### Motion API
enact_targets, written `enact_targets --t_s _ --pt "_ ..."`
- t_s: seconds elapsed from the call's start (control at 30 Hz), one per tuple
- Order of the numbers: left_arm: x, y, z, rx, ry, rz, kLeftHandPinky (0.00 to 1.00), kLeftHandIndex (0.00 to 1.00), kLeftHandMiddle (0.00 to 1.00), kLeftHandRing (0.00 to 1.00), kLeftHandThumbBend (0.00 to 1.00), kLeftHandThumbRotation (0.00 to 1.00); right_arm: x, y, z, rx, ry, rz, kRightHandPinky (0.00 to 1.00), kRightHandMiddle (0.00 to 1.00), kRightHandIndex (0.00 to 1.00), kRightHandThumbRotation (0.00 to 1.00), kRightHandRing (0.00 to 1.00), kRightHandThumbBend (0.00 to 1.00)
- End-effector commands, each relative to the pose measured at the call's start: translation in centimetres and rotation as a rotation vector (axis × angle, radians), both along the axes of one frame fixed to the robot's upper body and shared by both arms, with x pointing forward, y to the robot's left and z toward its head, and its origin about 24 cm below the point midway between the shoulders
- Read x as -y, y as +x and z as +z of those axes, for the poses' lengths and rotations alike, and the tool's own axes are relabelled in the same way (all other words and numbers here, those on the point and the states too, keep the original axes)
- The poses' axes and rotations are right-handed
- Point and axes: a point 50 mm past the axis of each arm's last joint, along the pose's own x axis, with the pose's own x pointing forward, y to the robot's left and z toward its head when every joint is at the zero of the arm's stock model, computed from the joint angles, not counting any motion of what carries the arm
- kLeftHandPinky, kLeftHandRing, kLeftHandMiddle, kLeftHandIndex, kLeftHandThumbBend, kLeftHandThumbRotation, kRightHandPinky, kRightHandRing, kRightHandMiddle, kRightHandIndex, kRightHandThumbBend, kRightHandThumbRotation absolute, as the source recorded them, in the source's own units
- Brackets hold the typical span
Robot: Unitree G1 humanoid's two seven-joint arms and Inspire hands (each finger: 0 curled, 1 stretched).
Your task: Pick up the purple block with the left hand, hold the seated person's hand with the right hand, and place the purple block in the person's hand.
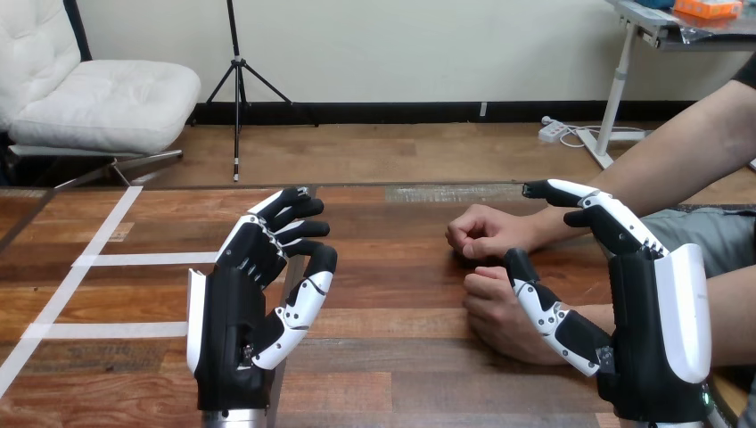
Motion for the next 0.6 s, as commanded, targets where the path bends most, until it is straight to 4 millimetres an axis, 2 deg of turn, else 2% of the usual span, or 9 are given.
enact_targets --t_s 0.0,0.57 --pt "1.50 1.19 2.04 0.097 -0.036 -0.029 0.57 0.72 0.70 0.65 0.45 0.27 -0.09 1.11 1.62 0.089 0.002 0.009 0.64 0.72 0.69 0.00 0.71 0.40" --pt "1.31 1.17 2.10 0.099 -0.035 -0.021 0.58 0.72 0.70 0.65 0.46 0.28 -0.21 1.14 1.62 0.091 0.001 0.012 0.63 0.72 0.69 0.00 0.71 0.40"
